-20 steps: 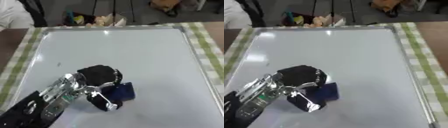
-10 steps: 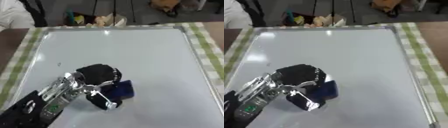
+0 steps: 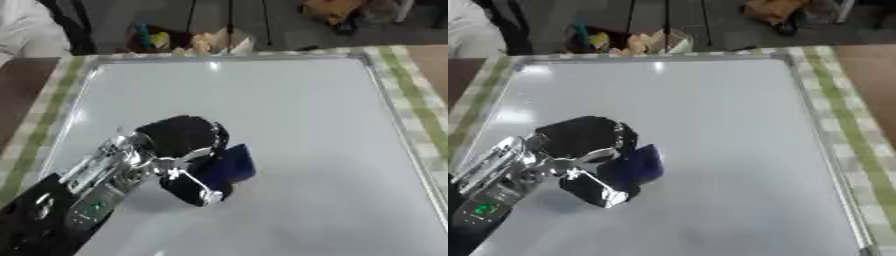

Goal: Wipe the whiteboard clean with a brush.

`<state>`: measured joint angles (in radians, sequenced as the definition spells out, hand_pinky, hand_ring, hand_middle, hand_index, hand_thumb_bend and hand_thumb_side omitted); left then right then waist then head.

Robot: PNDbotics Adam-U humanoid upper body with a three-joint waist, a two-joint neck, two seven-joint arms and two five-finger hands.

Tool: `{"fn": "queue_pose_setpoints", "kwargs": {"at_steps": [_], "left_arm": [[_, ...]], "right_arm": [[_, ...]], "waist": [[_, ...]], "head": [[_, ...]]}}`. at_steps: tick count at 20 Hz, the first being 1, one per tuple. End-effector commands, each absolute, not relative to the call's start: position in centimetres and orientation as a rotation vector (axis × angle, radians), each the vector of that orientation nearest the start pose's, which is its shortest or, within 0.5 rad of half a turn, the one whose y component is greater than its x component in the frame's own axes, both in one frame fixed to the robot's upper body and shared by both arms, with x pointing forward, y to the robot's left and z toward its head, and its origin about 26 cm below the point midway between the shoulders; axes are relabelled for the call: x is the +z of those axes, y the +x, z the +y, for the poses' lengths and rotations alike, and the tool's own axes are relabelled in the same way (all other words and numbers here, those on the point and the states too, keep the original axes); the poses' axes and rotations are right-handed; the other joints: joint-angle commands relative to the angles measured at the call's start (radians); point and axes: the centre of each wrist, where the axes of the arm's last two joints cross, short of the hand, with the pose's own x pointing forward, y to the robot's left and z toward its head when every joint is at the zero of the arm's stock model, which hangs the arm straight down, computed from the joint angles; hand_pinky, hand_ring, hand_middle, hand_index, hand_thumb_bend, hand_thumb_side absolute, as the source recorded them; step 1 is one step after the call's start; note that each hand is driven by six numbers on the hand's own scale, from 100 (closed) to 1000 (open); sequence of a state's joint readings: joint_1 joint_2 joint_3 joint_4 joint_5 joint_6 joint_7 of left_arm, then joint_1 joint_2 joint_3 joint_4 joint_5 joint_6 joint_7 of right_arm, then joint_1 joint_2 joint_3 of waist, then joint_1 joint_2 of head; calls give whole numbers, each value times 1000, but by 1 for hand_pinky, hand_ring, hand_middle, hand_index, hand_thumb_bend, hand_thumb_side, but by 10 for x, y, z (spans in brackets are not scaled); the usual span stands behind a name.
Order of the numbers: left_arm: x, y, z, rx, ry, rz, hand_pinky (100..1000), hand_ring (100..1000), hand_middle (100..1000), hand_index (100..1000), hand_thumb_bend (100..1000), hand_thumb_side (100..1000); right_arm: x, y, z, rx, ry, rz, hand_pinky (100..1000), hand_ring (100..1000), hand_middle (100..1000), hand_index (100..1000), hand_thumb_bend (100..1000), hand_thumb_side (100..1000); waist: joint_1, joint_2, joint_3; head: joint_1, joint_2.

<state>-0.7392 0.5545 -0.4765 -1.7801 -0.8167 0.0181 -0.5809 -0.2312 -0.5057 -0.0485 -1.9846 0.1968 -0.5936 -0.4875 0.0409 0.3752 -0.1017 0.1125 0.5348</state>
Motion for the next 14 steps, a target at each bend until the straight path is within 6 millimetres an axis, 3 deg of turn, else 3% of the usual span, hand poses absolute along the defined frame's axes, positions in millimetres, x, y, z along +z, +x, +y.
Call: {"fn": "queue_pose_setpoints", "kwargs": {"at_steps": [1,14], "left_arm": [[255,342,176,2559,-1235,2239,367,612,523,285,240,418],[259,354,204,2552,-1463,2243,381,615,517,287,250,412]], "right_arm": [[211,290,-307,-237,597,3243,803,754,564,820,100,951],[210,290,-307,-242,602,3243,804,754,563,820,100,953]], "waist": [[-3,-22,0],[-3,-20,0]], "head": [[2,-7],[11,-11]]}}
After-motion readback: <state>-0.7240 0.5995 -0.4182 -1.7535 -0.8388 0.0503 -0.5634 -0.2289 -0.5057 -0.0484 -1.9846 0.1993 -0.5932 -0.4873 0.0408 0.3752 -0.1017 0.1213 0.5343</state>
